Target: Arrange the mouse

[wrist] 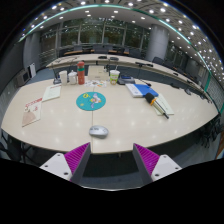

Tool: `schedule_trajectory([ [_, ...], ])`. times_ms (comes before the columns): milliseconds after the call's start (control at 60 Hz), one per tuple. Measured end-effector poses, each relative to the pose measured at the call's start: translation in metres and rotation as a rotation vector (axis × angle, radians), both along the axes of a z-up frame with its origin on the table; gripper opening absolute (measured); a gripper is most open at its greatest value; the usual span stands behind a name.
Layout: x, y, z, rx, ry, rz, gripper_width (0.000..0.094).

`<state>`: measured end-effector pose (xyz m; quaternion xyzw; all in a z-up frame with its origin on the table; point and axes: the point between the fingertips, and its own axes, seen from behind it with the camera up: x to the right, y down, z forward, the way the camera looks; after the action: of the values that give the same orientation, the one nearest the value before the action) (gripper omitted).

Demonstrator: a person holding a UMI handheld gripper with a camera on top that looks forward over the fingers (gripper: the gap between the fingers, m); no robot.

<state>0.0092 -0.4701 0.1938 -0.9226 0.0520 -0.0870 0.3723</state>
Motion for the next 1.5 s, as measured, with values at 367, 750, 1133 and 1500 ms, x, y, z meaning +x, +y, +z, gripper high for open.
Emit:
schedule_trajectory([
  [367, 0.005, 0.045, -0.100, -0.023, 0.003, 0.014, 0.0863],
  [750, 0.006, 0.129, -0.198, -0.029, 0.044, 0.125, 0.0858],
  [1133, 0.002, 0.189, -0.209, 0.027, 0.063, 0.225, 0.0862],
  [1500, -0.009, 0.230, -0.207, 0.106, 0.083, 0.308, 0.0496],
])
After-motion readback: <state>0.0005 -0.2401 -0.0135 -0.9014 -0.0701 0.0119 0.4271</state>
